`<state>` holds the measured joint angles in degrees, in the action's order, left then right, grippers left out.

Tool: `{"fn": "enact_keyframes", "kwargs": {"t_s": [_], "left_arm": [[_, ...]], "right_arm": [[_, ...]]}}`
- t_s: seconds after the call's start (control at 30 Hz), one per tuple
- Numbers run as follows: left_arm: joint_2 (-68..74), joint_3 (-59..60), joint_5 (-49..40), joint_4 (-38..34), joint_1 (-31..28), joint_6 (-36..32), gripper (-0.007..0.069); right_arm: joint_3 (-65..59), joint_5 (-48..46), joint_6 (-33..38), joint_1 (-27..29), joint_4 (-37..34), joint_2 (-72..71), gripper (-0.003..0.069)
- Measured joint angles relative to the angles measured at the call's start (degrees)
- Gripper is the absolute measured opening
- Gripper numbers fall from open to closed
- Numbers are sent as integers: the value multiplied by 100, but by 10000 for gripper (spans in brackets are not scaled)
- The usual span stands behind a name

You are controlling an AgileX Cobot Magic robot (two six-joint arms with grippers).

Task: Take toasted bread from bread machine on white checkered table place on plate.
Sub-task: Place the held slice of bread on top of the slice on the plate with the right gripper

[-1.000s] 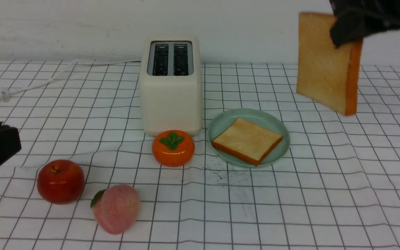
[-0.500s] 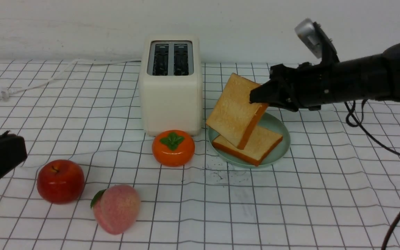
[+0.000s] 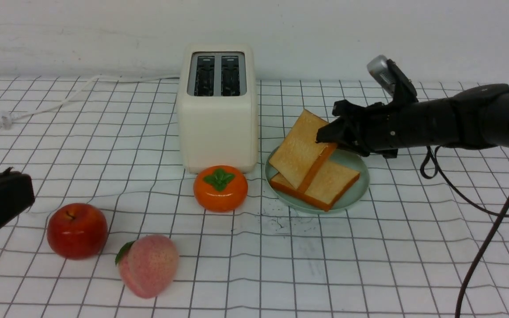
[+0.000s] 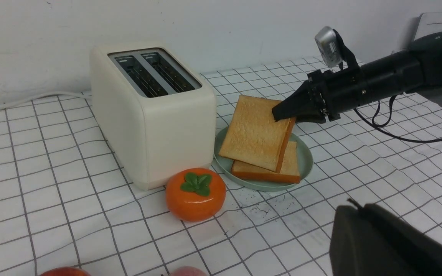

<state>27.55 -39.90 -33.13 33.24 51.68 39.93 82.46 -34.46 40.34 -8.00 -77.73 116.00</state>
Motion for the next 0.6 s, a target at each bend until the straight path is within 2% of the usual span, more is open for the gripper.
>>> {"fn": "enact_keyframes", "kwargs": {"t_s": [0.13, 0.27, 0.4, 0.53, 0.57, 0.6], "left_arm": [[0, 0, 0, -6, 0, 0, -13], [0, 0, 0, -6, 0, 0, -13], [0, 0, 0, -6, 0, 0, -13], [0, 0, 0, -6, 0, 0, -13], [0, 0, 0, -6, 0, 0, -13], [0, 0, 0, -6, 0, 0, -13]], "right_arm": [[4, 3, -52, 0, 263, 0, 405], [11, -112, -93, 35, 627, 0, 557], [11, -145, -487, 159, 1385, -83, 578], [11, -115, -1129, 269, 2327, -428, 533], [11, -115, -1156, 274, 2384, -428, 533], [11, -126, -1342, 284, 2792, -616, 512]]}}
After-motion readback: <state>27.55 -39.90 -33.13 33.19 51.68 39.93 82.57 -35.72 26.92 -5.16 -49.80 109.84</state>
